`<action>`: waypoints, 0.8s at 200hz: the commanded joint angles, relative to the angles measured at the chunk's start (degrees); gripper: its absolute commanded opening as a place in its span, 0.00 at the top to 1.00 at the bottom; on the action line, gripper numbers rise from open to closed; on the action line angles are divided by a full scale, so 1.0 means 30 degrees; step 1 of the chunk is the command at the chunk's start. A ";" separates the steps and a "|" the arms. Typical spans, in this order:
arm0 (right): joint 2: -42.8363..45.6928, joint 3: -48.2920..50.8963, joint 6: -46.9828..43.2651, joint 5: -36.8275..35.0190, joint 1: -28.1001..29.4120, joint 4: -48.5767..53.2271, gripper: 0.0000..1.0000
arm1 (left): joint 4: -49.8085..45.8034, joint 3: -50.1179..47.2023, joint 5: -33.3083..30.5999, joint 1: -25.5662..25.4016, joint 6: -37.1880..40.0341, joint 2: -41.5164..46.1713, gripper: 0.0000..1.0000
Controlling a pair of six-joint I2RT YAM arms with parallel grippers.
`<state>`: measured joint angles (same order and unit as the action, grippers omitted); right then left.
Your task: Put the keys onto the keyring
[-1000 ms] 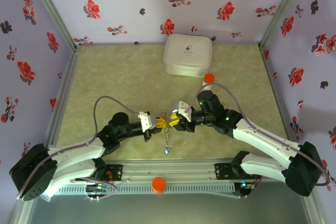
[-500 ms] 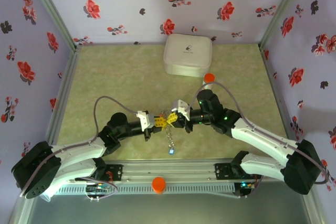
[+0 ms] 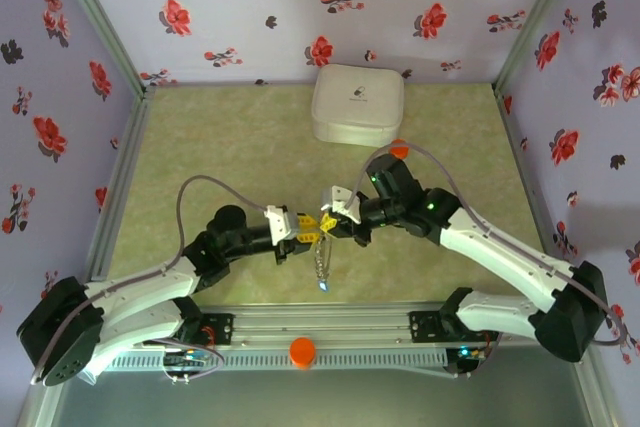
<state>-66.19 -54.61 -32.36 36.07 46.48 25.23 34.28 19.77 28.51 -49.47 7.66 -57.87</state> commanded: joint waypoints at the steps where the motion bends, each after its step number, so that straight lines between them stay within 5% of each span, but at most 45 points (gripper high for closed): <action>1: -0.0709 -0.1261 -0.1765 -0.1139 0.0587 0.2356 1.00 | -0.2131 0.0722 -0.0005 0.0085 0.0966 0.0264 0.75; 43: -0.1713 -0.2454 -0.2834 -0.1962 0.1344 0.3806 1.00 | -0.2608 0.1182 0.0573 0.0099 0.1175 0.0266 0.83; 71: -0.2238 -0.2945 -0.2924 -0.1850 0.1658 0.3972 1.00 | -0.2828 0.1522 0.1140 0.0100 0.1342 -0.0091 1.00; 92: -0.2172 -0.2852 -0.2125 -0.2099 0.1493 0.3561 1.00 | -0.2815 0.1527 0.1176 0.0070 0.1459 -0.0026 1.00; 113: -0.0542 -0.1145 0.0966 -0.0934 0.0069 0.0573 0.62 | -0.2514 0.1330 0.0941 0.0085 0.1331 0.0081 1.00; 160: 0.2674 0.3267 0.5621 -0.1769 -0.0241 -0.3696 0.54 | -0.0500 0.0541 -0.0699 0.0085 0.0642 0.0055 1.00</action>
<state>-61.04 -49.45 -25.45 31.46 44.91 22.59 26.55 22.06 29.15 -49.47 10.85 -57.82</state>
